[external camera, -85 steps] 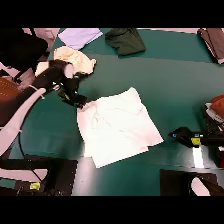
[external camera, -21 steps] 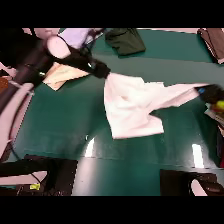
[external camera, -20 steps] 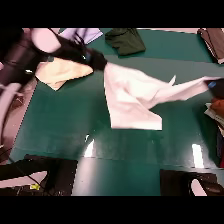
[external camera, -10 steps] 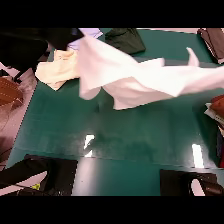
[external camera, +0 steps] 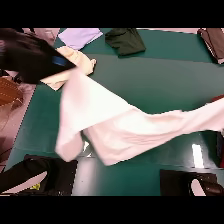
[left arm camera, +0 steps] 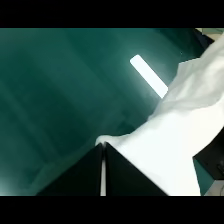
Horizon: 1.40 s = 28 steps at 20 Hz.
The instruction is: Fold the shirts.
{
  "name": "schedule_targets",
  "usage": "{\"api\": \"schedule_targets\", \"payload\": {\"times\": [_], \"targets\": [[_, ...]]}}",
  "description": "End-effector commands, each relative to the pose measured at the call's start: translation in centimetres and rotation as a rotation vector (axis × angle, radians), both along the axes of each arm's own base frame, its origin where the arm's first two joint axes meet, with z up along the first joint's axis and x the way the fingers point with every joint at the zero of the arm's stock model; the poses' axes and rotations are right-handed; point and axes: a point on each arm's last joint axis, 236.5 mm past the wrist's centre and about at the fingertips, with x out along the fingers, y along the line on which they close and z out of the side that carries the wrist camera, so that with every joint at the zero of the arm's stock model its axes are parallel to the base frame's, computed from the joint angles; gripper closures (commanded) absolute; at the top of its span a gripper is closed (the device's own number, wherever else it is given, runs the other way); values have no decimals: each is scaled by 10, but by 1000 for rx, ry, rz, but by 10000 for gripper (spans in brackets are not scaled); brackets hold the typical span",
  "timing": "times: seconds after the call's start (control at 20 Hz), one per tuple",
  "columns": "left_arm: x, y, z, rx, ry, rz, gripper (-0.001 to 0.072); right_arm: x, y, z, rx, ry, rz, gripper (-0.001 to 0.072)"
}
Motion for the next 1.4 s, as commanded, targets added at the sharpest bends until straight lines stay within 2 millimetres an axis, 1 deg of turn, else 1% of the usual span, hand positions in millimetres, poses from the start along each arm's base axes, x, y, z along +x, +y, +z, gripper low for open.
{"api": "schedule_targets", "payload": {"times": [0.0,0.1,0.15,0.2,0.25,0.3,0.35,0.4,0.5,0.55,0.6,0.65,0.7,0.75,0.8,0.85,0.9,0.95,1.0,1.05,1.1,1.15,1.2,1.25,1.3,1.35], "targets": [[48,-39,-84,6,116,-73,684,25,21,-122,76,302,82,697],[85,-50,-172,62,200,-60,684,38,40,-198,86,426,122,697],[103,-52,-218,103,227,-53,684,42,48,-229,80,472,136,697],[119,-49,-256,156,236,-43,684,47,51,-257,69,509,141,697],[137,-45,-287,205,237,-27,684,52,48,-278,54,539,135,697],[156,-45,-307,221,226,-3,684,57,40,-298,45,573,122,697],[173,-46,-318,218,212,21,684,59,30,-315,49,621,101,697],[191,-46,-323,207,188,52,684,56,18,-332,56,688,95,697],[229,-41,-323,187,120,123,685,33,3,-358,82,845,127,697],[244,-33,-323,189,110,159,685,21,0,-365,101,912,151,697],[254,-24,-327,216,105,173,685,9,3,-367,130,973,187,697],[260,-12,-334,257,106,176,684,-3,10,-365,160,1024,231,697],[262,-2,-340,289,117,178,683,-12,20,-359,191,1054,280,696],[263,7,-342,300,130,184,681,-14,29,-350,214,1041,318,695],[264,15,-341,295,141,197,642,-5,36,-334,225,971,344,684],[264,20,-338,283,157,210,228,10,43,-311,219,862,356,570],[263,25,-335,272,186,226,-11,26,43,-285,196,762,336,460],[261,31,-329,276,207,222,-10,43,43,-256,169,653,314,324],[261,37,-322,279,221,220,-10,59,44,-223,133,535,314,269],[264,48,-310,274,227,234,-9,72,49,-194,94,438,334,232],[266,59,-298,258,249,264,-9,87,57,-173,69,355,349,186],[263,69,-288,238,286,282,-8,101,67,-161,16,292,377,172],[256,79,-281,223,321,289,56,113,74,-163,-59,272,399,117],[247,88,-277,223,349,290,111,122,75,-175,-126,309,386,118],[241,99,-274,226,368,302,111,127,64,-194,-216,396,333,119],[234,111,-269,225,381,319,110,130,53,-210,-301,461,308,119]]}}
